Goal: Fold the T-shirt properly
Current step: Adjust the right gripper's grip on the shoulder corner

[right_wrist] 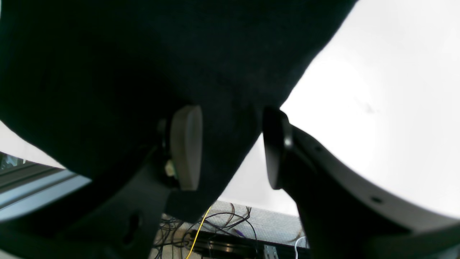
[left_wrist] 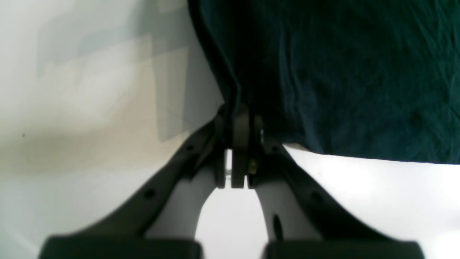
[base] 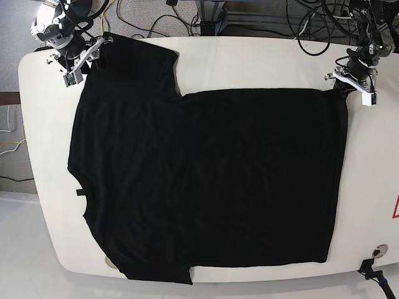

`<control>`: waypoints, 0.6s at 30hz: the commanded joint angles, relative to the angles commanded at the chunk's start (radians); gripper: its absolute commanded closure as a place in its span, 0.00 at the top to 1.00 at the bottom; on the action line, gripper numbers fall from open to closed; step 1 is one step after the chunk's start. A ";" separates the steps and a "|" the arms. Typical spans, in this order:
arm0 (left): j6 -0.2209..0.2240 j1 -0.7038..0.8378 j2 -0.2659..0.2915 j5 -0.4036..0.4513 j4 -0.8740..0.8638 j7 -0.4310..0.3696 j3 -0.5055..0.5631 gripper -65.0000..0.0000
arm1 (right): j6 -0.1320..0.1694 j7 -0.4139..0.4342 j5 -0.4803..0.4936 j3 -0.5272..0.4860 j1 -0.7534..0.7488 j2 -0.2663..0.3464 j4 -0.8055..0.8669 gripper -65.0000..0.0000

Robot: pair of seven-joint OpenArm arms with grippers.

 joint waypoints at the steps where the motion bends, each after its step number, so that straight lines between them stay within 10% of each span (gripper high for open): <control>1: 0.000 0.000 0.000 0.000 0.000 0.000 0.000 0.02 | 0.000 0.000 0.000 0.000 0.000 -0.002 0.008 0.41; 18: 0.000 0.000 0.000 0.000 0.002 0.000 0.000 0.02 | 0.000 -0.008 0.115 0.133 0.021 -0.020 0.009 0.41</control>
